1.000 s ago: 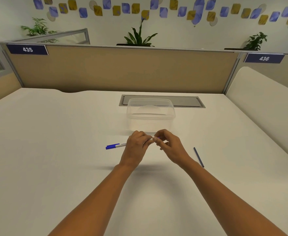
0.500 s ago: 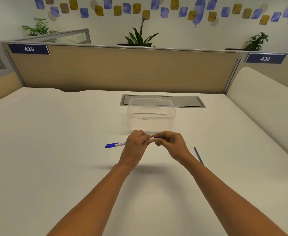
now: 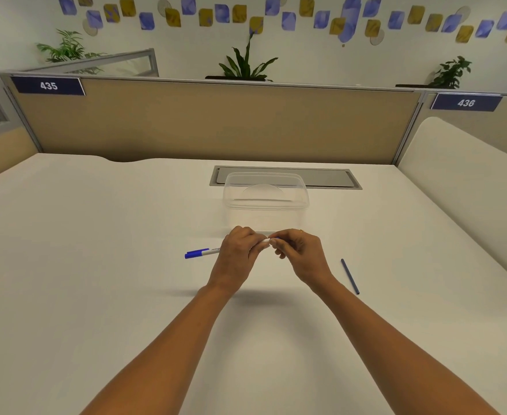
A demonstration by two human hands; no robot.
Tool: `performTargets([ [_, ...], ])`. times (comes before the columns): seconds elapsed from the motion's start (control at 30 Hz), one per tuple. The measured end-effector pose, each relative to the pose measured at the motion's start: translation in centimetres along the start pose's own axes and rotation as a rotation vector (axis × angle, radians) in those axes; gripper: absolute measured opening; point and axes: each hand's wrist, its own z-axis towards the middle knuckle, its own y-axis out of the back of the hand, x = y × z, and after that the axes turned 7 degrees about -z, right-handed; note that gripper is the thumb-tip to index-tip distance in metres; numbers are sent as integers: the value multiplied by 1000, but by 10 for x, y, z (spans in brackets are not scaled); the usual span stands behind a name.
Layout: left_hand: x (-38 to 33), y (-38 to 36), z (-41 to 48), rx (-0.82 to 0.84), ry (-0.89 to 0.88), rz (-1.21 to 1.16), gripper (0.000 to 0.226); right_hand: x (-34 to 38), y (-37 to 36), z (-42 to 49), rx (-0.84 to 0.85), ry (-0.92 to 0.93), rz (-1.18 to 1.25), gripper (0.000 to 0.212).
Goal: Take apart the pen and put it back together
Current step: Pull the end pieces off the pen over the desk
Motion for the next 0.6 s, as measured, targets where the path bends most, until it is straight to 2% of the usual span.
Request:
performTargets([
  [0.33,-4,0,2,-4,7,-5,13,0,-6,3,-46,57,-140,16],
  [0.47,19,14,-6,-130,113,-31,17,-6,16,8,-202,7,-148,27],
  [0.6,29,22,-14,-154,164,-39,18,-11,29,10,-145,-9,-171,24],
])
